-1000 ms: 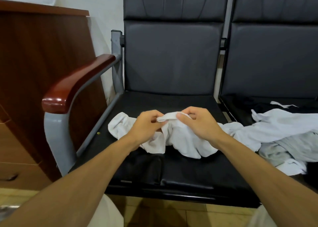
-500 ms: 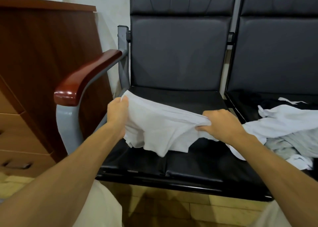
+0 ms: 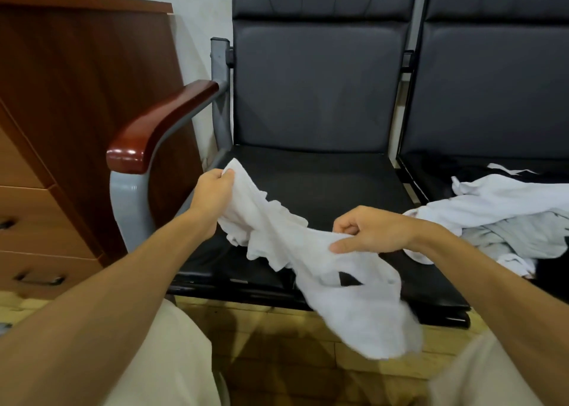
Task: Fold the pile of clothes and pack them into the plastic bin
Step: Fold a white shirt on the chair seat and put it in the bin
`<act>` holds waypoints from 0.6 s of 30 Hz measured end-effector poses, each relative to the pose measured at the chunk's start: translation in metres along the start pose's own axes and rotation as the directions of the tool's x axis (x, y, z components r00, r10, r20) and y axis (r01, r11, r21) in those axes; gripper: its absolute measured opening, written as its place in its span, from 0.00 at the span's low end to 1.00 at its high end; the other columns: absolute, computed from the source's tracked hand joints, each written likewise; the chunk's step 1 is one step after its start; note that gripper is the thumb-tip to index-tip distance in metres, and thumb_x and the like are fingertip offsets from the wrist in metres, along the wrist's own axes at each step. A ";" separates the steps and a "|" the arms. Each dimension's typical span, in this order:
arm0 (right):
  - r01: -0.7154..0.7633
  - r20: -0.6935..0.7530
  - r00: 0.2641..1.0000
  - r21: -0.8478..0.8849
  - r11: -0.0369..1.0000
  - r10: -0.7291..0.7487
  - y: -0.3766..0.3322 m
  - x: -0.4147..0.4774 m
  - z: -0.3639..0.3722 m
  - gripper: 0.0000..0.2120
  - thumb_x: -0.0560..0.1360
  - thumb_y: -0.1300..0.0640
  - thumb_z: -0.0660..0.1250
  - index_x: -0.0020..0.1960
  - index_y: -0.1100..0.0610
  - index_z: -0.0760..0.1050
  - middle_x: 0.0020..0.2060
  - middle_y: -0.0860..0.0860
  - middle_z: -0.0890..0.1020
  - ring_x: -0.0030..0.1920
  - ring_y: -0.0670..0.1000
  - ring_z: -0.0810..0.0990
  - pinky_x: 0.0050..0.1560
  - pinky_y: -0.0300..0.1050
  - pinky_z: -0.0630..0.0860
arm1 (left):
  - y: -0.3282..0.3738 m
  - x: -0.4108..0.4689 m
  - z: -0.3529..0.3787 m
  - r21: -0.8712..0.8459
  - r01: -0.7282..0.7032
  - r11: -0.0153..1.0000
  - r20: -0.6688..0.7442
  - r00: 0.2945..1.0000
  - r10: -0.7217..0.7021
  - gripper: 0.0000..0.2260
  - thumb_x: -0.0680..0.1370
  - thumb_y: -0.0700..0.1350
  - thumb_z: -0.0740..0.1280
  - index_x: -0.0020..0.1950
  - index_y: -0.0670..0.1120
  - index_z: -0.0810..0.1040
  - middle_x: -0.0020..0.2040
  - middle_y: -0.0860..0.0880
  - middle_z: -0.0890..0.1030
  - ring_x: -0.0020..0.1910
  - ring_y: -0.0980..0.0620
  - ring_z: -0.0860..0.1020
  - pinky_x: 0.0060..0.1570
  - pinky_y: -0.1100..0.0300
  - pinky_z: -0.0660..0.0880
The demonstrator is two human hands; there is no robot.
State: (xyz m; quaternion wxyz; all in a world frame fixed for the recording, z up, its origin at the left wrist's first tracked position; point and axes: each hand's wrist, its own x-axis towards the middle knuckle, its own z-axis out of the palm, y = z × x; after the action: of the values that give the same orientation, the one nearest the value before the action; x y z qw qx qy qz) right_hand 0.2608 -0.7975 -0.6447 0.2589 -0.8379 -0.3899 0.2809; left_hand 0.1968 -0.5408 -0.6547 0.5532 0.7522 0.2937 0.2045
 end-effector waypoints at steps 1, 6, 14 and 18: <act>-0.011 -0.020 1.000 -0.014 1.000 0.011 0.000 0.002 0.002 0.12 0.76 0.52 0.69 0.35 0.52 0.74 0.24 0.41 0.75 0.27 0.40 0.72 0.35 0.37 0.69 | 0.001 -0.001 0.001 -0.004 0.004 1.000 0.010 1.000 -0.004 0.07 0.83 0.47 0.56 0.54 0.49 0.72 0.44 0.52 0.74 0.51 0.49 0.73 0.53 0.54 0.70; -0.083 -0.063 0.994 0.122 0.989 0.091 -0.014 0.012 0.022 0.24 0.73 0.37 0.65 0.60 0.52 0.73 0.49 0.46 0.83 0.49 0.46 0.82 0.55 0.46 0.79 | 0.011 -0.012 0.015 -0.010 -0.009 1.000 0.048 0.999 0.009 0.08 0.82 0.48 0.58 0.50 0.49 0.76 0.44 0.50 0.76 0.44 0.52 0.74 0.50 0.53 0.71; 0.001 -0.341 0.937 0.225 0.974 0.078 -0.036 0.046 0.050 0.09 0.78 0.53 0.65 0.55 0.55 0.77 0.47 0.49 0.83 0.46 0.49 0.83 0.46 0.45 0.82 | 0.027 -0.018 0.051 -0.019 -0.240 0.971 0.135 0.961 0.240 0.08 0.79 0.46 0.65 0.46 0.45 0.82 0.38 0.54 0.78 0.37 0.58 0.74 0.39 0.64 0.72; 0.060 -0.262 0.962 0.482 0.874 0.078 -0.036 0.038 0.028 0.10 0.79 0.59 0.59 0.54 0.53 0.79 0.49 0.49 0.84 0.48 0.48 0.84 0.47 0.43 0.82 | 0.037 -0.014 0.066 -0.079 -0.270 0.960 0.137 0.951 0.278 0.05 0.78 0.46 0.67 0.48 0.48 0.82 0.41 0.56 0.80 0.41 0.58 0.77 0.39 0.66 0.73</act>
State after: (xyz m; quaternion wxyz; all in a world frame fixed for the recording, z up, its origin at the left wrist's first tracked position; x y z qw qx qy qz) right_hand 0.2443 -0.7409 -0.6515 0.5107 -0.7786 -0.2634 0.2524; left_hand 0.2360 -0.6048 -0.6391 0.5617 0.7820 0.1386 0.2319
